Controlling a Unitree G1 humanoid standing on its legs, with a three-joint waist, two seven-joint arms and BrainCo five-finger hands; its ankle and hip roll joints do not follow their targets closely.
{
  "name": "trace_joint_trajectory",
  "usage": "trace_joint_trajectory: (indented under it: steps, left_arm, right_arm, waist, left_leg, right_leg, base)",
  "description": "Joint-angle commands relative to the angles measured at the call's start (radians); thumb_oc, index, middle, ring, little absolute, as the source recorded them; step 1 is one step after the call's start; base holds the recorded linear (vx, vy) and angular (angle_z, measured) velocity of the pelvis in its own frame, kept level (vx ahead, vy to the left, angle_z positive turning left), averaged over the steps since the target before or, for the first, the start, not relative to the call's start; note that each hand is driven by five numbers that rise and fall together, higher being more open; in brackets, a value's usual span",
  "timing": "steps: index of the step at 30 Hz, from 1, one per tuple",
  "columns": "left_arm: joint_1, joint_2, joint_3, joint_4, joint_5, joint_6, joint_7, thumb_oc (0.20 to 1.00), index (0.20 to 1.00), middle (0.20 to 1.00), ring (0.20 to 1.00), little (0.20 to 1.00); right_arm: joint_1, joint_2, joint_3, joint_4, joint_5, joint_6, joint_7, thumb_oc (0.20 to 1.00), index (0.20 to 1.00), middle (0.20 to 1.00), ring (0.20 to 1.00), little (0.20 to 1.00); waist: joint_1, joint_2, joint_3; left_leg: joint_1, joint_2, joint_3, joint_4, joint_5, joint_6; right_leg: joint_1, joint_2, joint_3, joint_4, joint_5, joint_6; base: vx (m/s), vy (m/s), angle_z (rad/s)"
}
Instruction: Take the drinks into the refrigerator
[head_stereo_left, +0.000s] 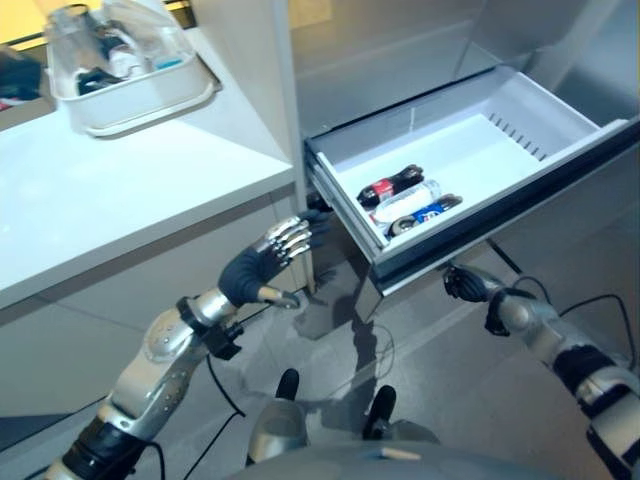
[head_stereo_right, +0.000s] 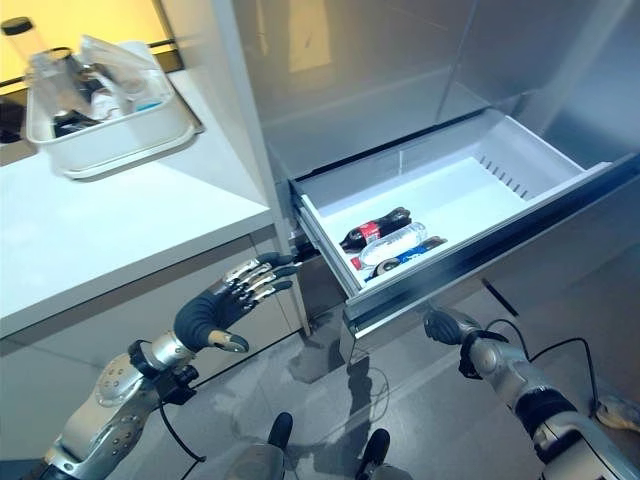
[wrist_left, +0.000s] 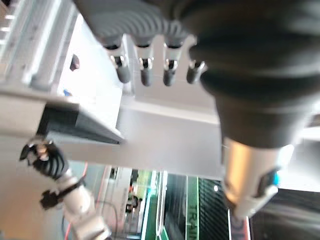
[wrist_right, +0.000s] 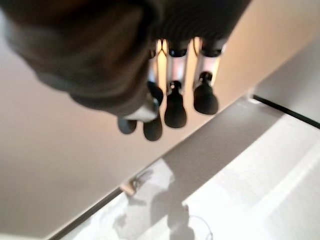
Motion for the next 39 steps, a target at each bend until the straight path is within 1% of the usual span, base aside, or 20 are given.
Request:
trace_joint_trajectory:
  steps: [1,3,4,5,11,13,16,22,23,26,31,32,33,34,37,39]
  left_arm:
    - [-0.068,0.013,-0.055,-0.073,-0.049,-0.040,-0.007,1.000,1.000,1.000,1.000,1.000]
    - [-0.076,0.012,-0.062,-0.069,-0.051,-0.043,0.004,1.000,1.000,1.000,1.000,1.000]
    - [-0.077,0.012,-0.062,-0.069,-0.051,-0.043,0.004,1.000,1.000,1.000,1.000,1.000]
    - [-0.078,0.012,-0.060,-0.069,-0.053,-0.040,0.010,1.000,1.000,1.000,1.000,1.000]
    - [-0.090,0.011,-0.059,-0.055,-0.052,-0.036,0.018,1.000,1.000,1.000,1.000,1.000]
    - [-0.092,0.011,-0.055,-0.054,-0.049,-0.033,0.021,1.000,1.000,1.000,1.000,1.000]
    - [-0.094,0.005,-0.051,-0.057,-0.046,-0.028,0.012,1.000,1.000,1.000,1.000,1.000]
    - [-0.101,0.010,-0.063,-0.055,-0.043,-0.027,-0.005,1.000,1.000,1.000,1.000,1.000]
    - [-0.103,0.008,-0.062,-0.053,-0.044,-0.029,-0.007,1.000,1.000,1.000,1.000,1.000]
    - [-0.098,0.007,-0.057,-0.046,-0.043,-0.030,-0.009,1.000,1.000,1.000,1.000,1.000]
    - [-0.088,-0.001,-0.039,-0.038,-0.029,-0.039,-0.006,1.000,1.000,1.000,1.000,1.000]
    - [-0.081,-0.003,-0.027,-0.036,-0.019,-0.044,-0.001,1.000,1.000,1.000,1.000,1.000]
    - [-0.073,-0.008,-0.016,-0.029,-0.010,-0.049,0.004,1.000,1.000,1.000,1.000,1.000]
    - [-0.065,-0.011,-0.008,-0.017,0.005,-0.056,0.008,1.000,1.000,1.000,1.000,1.000]
    - [-0.046,-0.013,0.014,0.024,0.071,-0.086,0.023,1.000,1.000,1.000,1.000,1.000]
    - [-0.031,-0.025,0.024,0.084,0.121,-0.100,0.042,1.000,1.000,1.000,1.000,1.000]
  right_arm:
    - [-0.339,0.012,0.048,-0.051,0.027,-0.049,-0.062,0.200,0.200,0.200,0.200,0.200]
    - [-0.434,0.032,0.075,-0.077,0.026,-0.051,-0.077,0.200,0.200,0.200,0.200,0.200]
    - [-0.436,0.031,0.076,-0.076,0.026,-0.051,-0.077,0.200,0.200,0.200,0.200,0.200]
    - [-0.484,0.041,0.088,-0.101,0.020,-0.049,-0.087,0.200,0.200,0.200,0.200,0.200]
    - [-0.534,0.052,0.089,-0.188,0.017,-0.050,-0.108,0.200,0.200,0.200,0.200,0.200]
    - [-0.502,0.043,0.072,-0.232,0.029,-0.051,-0.103,0.200,0.200,0.200,0.200,0.200]
    - [-0.415,0.018,0.049,-0.298,0.068,-0.058,-0.058,0.200,0.200,0.200,0.200,0.200]
    - [-0.316,-0.007,0.045,-0.330,0.103,-0.073,-0.009,0.200,0.200,0.200,0.200,0.200]
    - [-0.285,-0.009,0.039,-0.337,0.116,-0.077,0.002,0.200,0.200,0.200,0.200,0.200]
    - [-0.241,-0.018,0.020,-0.361,0.127,-0.083,0.012,0.200,0.200,0.200,0.200,0.200]
    - [-0.118,0.008,-0.035,-0.392,0.171,-0.092,0.017,0.200,0.200,0.200,0.200,0.200]
    - [-0.075,0.013,-0.065,-0.409,0.188,-0.094,0.013,0.674,0.674,0.674,0.674,0.674]
    - [-0.041,0.018,-0.089,-0.418,0.200,-0.096,0.009,0.959,0.959,0.959,0.959,0.959]
    - [0.024,0.029,-0.130,-0.424,0.218,-0.098,0.001,1.000,1.000,1.000,1.000,1.000]
    - [0.162,0.055,-0.216,-0.439,0.264,-0.107,-0.006,1.000,1.000,1.000,1.000,1.000]
    - [0.259,0.082,-0.278,-0.436,0.309,-0.115,-0.013,1.000,1.000,1.000,1.000,1.000]
  waist:
    - [0.063,-0.014,-0.002]
    - [0.075,-0.012,-0.004]
    - [0.073,-0.012,-0.004]
    - [0.082,-0.011,-0.005]
    - [0.081,-0.012,-0.007]
    - [0.077,-0.014,-0.007]
    - [0.070,-0.024,-0.010]
    - [0.060,-0.042,-0.017]
    - [0.053,-0.049,-0.018]
    - [0.048,-0.056,-0.021]
    - [0.029,-0.065,-0.029]
    - [0.023,-0.066,-0.032]
    - [0.016,-0.066,-0.031]
    - [0.011,-0.067,-0.034]
    - [-0.013,-0.067,-0.038]
    - [-0.032,-0.069,-0.040]
  left_leg:
    - [0.005,-0.063,0.039,-0.003,-0.007,0.030]
    - [0.009,-0.057,0.033,-0.014,-0.004,0.026]
    - [0.004,-0.059,0.031,-0.013,0.002,0.028]
    - [0.007,-0.057,0.032,-0.017,0.002,0.024]
    - [-0.005,-0.062,0.022,-0.018,0.012,0.028]
    - [-0.003,-0.063,0.019,-0.019,0.010,0.031]
    - [-0.003,-0.064,0.018,-0.023,0.012,0.031]
    - [0.000,-0.060,0.022,-0.024,0.009,0.028]
    - [0.003,-0.058,0.026,-0.024,0.008,0.026]
    - [0.004,-0.056,0.033,-0.025,0.008,0.024]
    - [0.007,-0.048,0.054,-0.029,0.006,0.021]
    - [0.008,-0.046,0.061,-0.031,0.006,0.021]
    - [0.009,-0.045,0.066,-0.032,0.006,0.021]
    - [0.009,-0.045,0.071,-0.033,0.007,0.022]
    - [0.012,-0.046,0.072,-0.037,0.006,0.022]
    - [0.013,-0.046,0.075,-0.038,0.006,0.021]
  right_leg:
    - [0.009,-0.041,-0.008,0.182,-0.138,0.046]
    - [0.018,-0.037,-0.019,0.177,-0.145,0.043]
    - [0.015,-0.038,-0.021,0.174,-0.139,0.044]
    - [0.019,-0.036,-0.026,0.173,-0.143,0.044]
    - [0.012,-0.045,-0.038,0.174,-0.131,0.047]
    - [0.012,-0.048,-0.039,0.176,-0.130,0.048]
    - [0.018,-0.051,-0.051,0.175,-0.130,0.050]
    - [0.027,-0.050,-0.053,0.169,-0.127,0.052]
    - [0.030,-0.048,-0.052,0.162,-0.124,0.052]
    - [0.036,-0.044,-0.050,0.150,-0.119,0.053]
    - [0.039,-0.037,-0.030,0.117,-0.103,0.059]
    - [0.039,-0.035,-0.023,0.112,-0.100,0.061]
    - [0.037,-0.036,-0.022,0.111,-0.097,0.062]
    - [0.037,-0.036,-0.019,0.109,-0.094,0.063]
    - [0.037,-0.039,-0.020,0.110,-0.091,0.066]
    - [0.036,-0.041,-0.018,0.112,-0.089,0.068]
  base:
    - [-0.02,-0.006,0.13]
    - [0.00,-0.017,0.24]
    - [0.00,-0.009,0.26]
    - [-0.02,0.013,0.15]
    - [-0.02,0.018,0.08]
    - [0.00,0.013,0.13]
    - [-0.01,0.015,0.15]
    - [-0.02,-0.002,0.11]
    - [0.00,0.000,0.00]
    - [-0.02,-0.003,-0.02]
    - [-0.02,0.002,-0.08]
    - [-0.02,0.013,-0.20]
    - [-0.02,0.020,-0.18]
    - [-0.01,0.019,-0.12]
    - [-0.01,0.026,-0.07]
    - [0.00,0.030,-0.08]
